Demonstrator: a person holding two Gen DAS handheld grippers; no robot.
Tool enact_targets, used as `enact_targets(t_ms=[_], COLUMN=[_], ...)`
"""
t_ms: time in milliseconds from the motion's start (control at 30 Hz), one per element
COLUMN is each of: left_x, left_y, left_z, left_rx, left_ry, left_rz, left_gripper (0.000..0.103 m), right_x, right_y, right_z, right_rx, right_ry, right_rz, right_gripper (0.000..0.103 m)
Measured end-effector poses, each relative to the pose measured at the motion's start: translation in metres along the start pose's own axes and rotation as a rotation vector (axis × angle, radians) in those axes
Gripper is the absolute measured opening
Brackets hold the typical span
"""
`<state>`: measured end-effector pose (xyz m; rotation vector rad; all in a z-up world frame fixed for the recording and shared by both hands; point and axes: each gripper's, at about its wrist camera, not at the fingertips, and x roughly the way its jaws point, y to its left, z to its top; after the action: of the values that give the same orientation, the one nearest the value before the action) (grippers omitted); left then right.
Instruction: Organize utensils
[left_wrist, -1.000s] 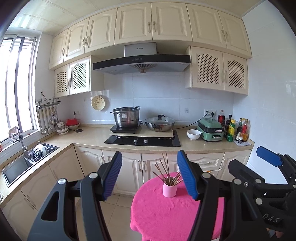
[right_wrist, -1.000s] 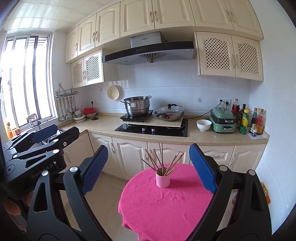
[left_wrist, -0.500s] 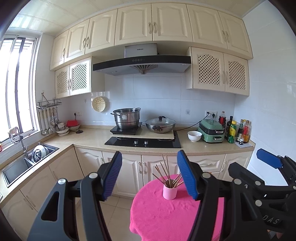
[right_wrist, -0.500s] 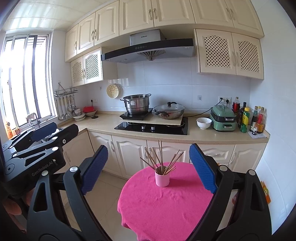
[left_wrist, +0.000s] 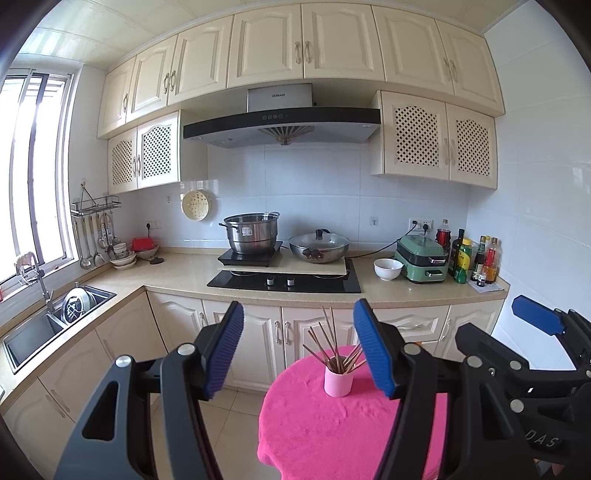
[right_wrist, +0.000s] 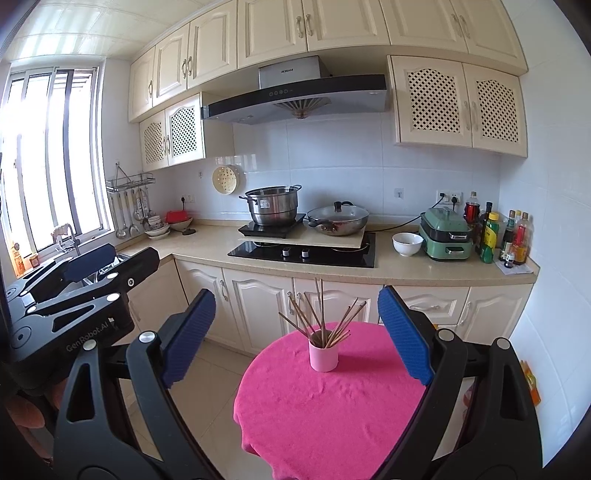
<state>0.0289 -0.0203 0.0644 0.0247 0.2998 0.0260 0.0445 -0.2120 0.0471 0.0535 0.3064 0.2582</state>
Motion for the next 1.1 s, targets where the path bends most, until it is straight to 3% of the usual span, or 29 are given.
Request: enact_targets(t_ms=[1100], left_x=[0.004], left_y=[0.0019], left_z=[0.0025], left_rx=[0.012], left_ry=[0.008], left_rz=[0.001], left_gripper=[0.062], right_x=[0.0065], right_y=[0.0048], right_z=[-0.0015], right_rx=[0.004], right_ry=[0.003], right_rz=[0.008], right_gripper=[0.088])
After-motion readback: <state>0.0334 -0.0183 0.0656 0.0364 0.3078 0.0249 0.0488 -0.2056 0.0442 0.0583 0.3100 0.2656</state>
